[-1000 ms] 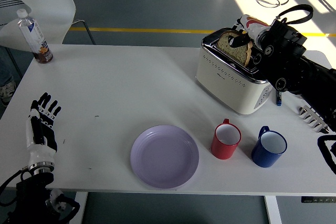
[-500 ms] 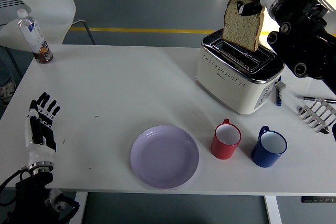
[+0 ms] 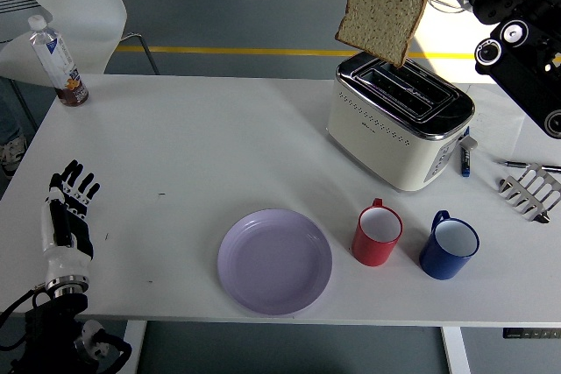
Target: Push plate across desktop,pick up the break from the machine,place the break in the plate
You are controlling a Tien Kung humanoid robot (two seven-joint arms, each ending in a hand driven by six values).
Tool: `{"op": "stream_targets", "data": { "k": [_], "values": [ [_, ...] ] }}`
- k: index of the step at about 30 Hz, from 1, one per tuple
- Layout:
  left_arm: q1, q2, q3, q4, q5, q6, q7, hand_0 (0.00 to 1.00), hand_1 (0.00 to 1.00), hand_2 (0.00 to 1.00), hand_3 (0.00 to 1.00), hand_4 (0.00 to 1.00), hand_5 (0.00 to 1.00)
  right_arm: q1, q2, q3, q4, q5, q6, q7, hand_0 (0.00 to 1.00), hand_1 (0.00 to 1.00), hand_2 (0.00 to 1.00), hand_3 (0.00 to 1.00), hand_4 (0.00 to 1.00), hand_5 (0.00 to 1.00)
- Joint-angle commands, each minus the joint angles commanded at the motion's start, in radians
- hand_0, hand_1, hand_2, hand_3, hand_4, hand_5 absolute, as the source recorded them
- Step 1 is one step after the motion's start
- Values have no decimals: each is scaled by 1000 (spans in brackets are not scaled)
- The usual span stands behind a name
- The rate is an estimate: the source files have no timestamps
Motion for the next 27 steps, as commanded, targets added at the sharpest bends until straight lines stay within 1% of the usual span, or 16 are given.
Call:
{"op": "stream_targets", "data": {
  "k": [3, 6, 10, 12, 14, 16, 17, 18, 22, 24, 25, 26, 27],
  "values": [
    [0, 0, 1, 0, 1, 0, 0, 769, 807, 892, 798, 519, 998, -11, -23, -88, 98, 100, 19, -5, 272, 324, 388, 472, 354, 154],
    [1, 0, 5, 0, 1, 0, 0, 769, 807, 891, 799, 518, 998, -21, -39, -187, 167, 180, 45, -4, 274, 322, 386, 473, 340, 152],
    [6, 0, 10, 1, 0, 1, 0, 769, 807, 891, 799, 518, 998, -30, -40, -335, 224, 252, 61, 1, 274, 322, 386, 473, 340, 152],
    [11, 0, 12, 2, -1, 1, -1, 768, 807, 892, 796, 518, 998, -36, -35, -398, 240, 276, 57, 9, 279, 327, 388, 473, 327, 156],
    [12, 0, 13, 3, -2, 1, -1, 768, 807, 892, 796, 518, 998, -37, -33, -422, 243, 283, 55, 11, 279, 327, 388, 473, 327, 156],
    [18, 0, 17, 4, -1, 2, -1, 768, 807, 892, 796, 518, 998, -61, -17, -481, 250, 298, 40, 33, 279, 327, 388, 473, 327, 156],
    [19, 0, 19, 4, -1, 2, -1, 768, 807, 892, 796, 518, 998, -70, -11, -496, 248, 298, 32, 43, 279, 327, 388, 473, 327, 156],
    [19, 0, 21, 4, -1, 2, -1, 769, 807, 891, 795, 517, 998, -78, -5, -507, 246, 297, 26, 52, 307, 374, 429, 487, 319, 160],
    [20, 0, 22, 4, -2, 2, -1, 769, 807, 891, 795, 517, 998, -106, 26, -539, 219, 297, -10, 94, 307, 374, 429, 487, 319, 160],
    [19, 0, 21, 5, -3, 3, -1, 769, 807, 891, 795, 517, 998, -118, 51, -552, 193, 282, -30, 123, 307, 374, 429, 487, 319, 160],
    [18, 0, 21, 5, -3, 3, -1, 767, 807, 890, 793, 514, 998, -120, 55, -553, 189, 281, -33, 127, 335, 396, 451, 502, 312, 169],
    [16, 0, 21, 5, -3, 3, -1, 767, 807, 890, 793, 514, 998, -125, 69, -558, 175, 290, -41, 136, 335, 396, 451, 502, 312, 169],
    [16, 0, 21, 5, -2, 3, -1, 767, 807, 890, 793, 514, 998, -127, 73, -560, 171, 293, -44, 138, 335, 396, 451, 502, 312, 169]
  ]
}}
